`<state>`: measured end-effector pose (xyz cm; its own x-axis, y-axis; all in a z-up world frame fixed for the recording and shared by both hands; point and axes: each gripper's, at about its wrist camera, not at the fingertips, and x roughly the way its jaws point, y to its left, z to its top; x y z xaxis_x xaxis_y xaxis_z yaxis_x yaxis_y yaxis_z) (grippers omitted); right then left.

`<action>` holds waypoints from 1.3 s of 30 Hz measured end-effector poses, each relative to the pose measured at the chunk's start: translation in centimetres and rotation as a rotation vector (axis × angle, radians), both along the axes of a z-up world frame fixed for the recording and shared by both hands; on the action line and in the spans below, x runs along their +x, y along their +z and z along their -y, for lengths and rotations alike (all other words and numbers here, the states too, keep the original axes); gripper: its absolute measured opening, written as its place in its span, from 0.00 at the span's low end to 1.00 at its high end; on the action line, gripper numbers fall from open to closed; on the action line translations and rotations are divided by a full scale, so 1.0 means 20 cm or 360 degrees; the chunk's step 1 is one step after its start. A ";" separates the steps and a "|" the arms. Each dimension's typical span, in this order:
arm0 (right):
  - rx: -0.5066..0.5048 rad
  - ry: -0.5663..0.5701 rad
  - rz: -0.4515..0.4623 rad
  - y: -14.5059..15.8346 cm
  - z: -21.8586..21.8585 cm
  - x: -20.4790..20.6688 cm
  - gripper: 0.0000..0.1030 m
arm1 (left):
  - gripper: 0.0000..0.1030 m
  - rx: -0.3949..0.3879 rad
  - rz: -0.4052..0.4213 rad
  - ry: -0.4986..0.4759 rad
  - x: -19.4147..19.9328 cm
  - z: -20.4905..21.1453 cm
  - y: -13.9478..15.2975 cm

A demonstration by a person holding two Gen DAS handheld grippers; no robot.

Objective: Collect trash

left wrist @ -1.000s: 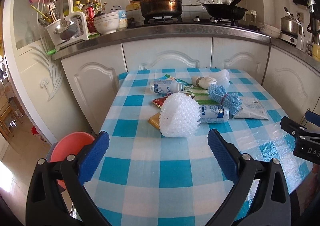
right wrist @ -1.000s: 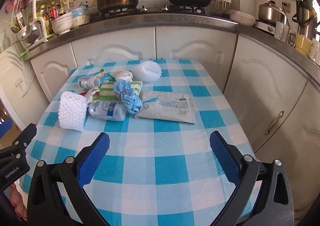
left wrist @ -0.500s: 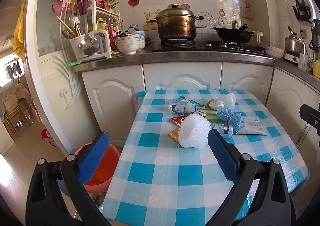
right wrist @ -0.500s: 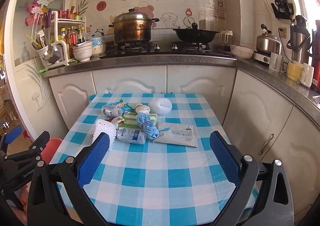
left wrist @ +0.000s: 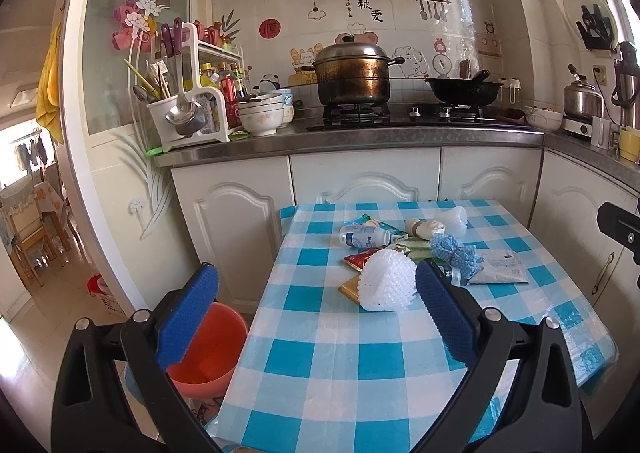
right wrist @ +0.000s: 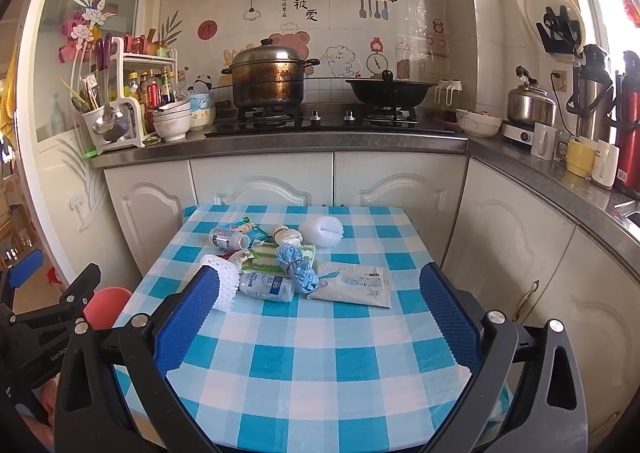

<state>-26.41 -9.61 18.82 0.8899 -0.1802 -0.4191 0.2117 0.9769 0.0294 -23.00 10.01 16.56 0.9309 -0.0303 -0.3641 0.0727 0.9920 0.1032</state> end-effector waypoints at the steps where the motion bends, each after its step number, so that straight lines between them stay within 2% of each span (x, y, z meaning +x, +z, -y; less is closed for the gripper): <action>1: 0.0000 0.0001 0.0000 0.00 0.00 0.00 0.96 | 0.96 0.0000 -0.0002 0.0001 0.00 0.00 0.00; 9: 0.0008 0.0006 -0.0048 -0.02 0.00 0.02 0.96 | 0.96 -0.0021 -0.0099 -0.0022 0.05 0.01 -0.04; 16: 0.0021 0.0017 -0.0154 -0.12 0.02 0.10 0.96 | 0.96 -0.0014 -0.0202 -0.0049 0.11 0.05 -0.13; 26: 0.0081 0.0029 -0.0223 -0.22 0.08 0.19 0.96 | 0.96 0.0017 -0.0298 -0.0036 0.21 0.08 -0.24; 29: 0.0147 0.0060 -0.0257 -0.28 0.12 0.24 0.96 | 0.96 0.0024 -0.0341 -0.0037 0.26 0.08 -0.29; 32: 0.0280 0.0113 -0.0285 -0.36 0.18 0.29 0.96 | 0.96 0.0018 -0.0388 -0.0044 0.31 0.07 -0.35; 39: 0.0508 0.0167 -0.0321 -0.49 0.29 0.42 0.96 | 0.96 -0.0123 -0.0508 -0.0162 0.44 0.00 -0.46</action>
<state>-17.97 -15.42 8.99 0.7905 0.0749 -0.6079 0.1441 0.9419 0.3034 -14.17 9.93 7.28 0.7609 -0.1560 -0.6298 0.1883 0.9820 -0.0157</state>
